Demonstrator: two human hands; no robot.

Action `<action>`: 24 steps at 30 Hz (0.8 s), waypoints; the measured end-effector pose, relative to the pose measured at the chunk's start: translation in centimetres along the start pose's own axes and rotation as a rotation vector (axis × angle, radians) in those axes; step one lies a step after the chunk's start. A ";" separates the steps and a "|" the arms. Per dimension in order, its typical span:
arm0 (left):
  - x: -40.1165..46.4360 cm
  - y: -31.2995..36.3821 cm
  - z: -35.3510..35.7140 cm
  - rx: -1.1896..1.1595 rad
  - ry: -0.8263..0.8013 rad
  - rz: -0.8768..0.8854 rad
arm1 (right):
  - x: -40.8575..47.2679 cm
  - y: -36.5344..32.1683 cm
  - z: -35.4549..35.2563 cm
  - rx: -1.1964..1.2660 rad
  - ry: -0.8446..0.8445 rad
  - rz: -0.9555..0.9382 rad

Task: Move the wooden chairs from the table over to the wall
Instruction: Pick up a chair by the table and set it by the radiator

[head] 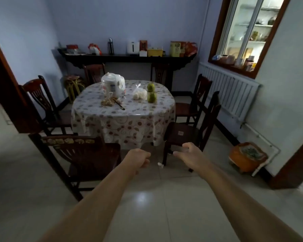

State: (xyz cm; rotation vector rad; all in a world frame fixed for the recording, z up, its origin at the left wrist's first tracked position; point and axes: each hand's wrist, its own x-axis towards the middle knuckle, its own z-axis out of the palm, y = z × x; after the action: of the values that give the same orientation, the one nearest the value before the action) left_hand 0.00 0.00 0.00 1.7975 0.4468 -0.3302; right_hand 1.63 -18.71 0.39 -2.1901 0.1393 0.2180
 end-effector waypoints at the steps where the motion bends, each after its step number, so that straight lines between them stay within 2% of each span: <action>1: 0.6 0.3 0.7 0.003 -0.006 0.007 | 0.2 0.2 -0.7 0.004 -0.004 -0.004; 4: 2.8 1.6 3.0 0.052 -0.013 -0.003 | 2.5 2.1 -2.8 0.026 -0.013 0.013; 10: 8.9 7.0 9.5 0.057 -0.052 0.046 | 9.8 5.7 -8.1 0.022 0.079 0.036; 18: 19.1 14.2 19.2 0.071 -0.084 0.016 | 22.5 10.1 -17.7 0.027 0.092 0.072; 24: 27.6 18.8 23.6 0.098 -0.124 -0.011 | 33.1 11.1 -21.2 0.043 0.102 0.088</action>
State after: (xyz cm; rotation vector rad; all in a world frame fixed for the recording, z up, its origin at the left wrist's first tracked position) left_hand 33.35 -23.52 -2.45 1.8576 0.3581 -0.4757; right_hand 34.28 -43.04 -3.00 -2.1552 0.2958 0.1511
